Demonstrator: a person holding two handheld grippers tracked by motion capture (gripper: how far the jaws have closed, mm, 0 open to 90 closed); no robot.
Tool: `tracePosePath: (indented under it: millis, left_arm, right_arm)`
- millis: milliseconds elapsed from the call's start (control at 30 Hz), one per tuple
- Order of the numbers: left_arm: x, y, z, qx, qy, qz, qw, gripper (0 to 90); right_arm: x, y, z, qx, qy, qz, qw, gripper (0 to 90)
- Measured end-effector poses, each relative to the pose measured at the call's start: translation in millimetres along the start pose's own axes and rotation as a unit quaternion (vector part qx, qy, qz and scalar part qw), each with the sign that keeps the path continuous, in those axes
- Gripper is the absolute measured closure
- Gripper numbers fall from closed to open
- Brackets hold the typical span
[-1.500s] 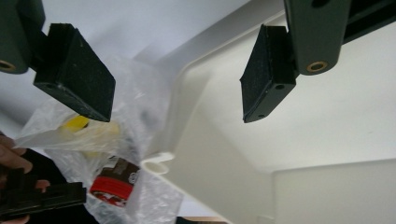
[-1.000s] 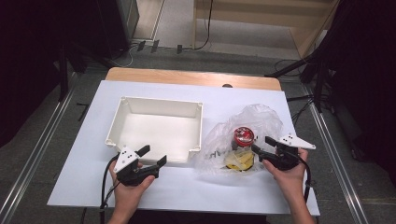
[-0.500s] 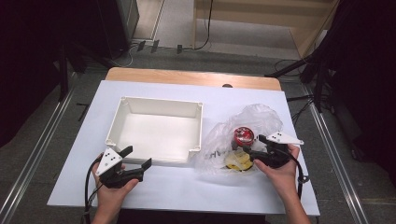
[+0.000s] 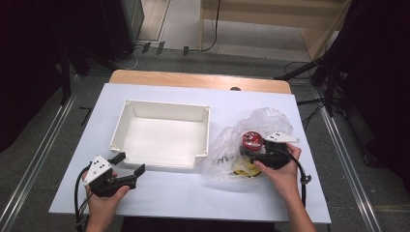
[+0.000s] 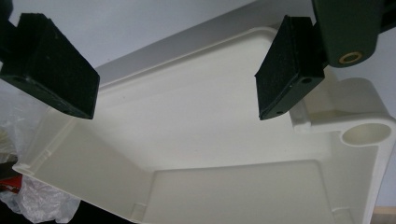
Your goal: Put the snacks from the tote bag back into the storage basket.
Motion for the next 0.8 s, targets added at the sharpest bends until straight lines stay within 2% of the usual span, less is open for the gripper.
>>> tracePosePath:
  millis: [233,433,600,733,800]
  left_arm:
    - [1.5,-1.5,-0.8,-0.014,-0.008,0.003,0.9999,13.8]
    - [2.4,-1.6,-1.3,-0.014,-0.009,0.004,0.9999,13.9]
    - [2.6,-1.7,-1.9,-0.013,-0.009,0.004,0.9999,13.9]
    - [3.3,-1.7,-1.3,-0.009,-0.009,0.003,0.9999,13.9]
    - [3.9,-1.8,-0.7,-0.006,-0.007,0.001,1.0,13.9]
  right_arm:
    - [10.4,0.7,-3.2,0.014,-0.012,-0.005,0.9998,22.9]
    - [13.0,2.1,-5.5,0.024,-0.027,-0.008,0.9993,24.3]
    - [10.9,3.7,-7.3,0.024,-0.045,0.002,0.9987,25.6]
    - [7.1,5.3,-4.0,0.042,-0.037,0.01,0.9984,25.7]
    - [4.2,6.6,-2.8,0.041,-0.033,0.015,0.9985,25.7]
Point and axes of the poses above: each handheld gripper's, and its own axes: x roughly forward along the jaws, y roughly out of its top, z roughly to its right, the point moved 5 cm from there along x, roughly forward along the jaws, and after that the axes turned 6 degrees about x, right-handed, at the moved point
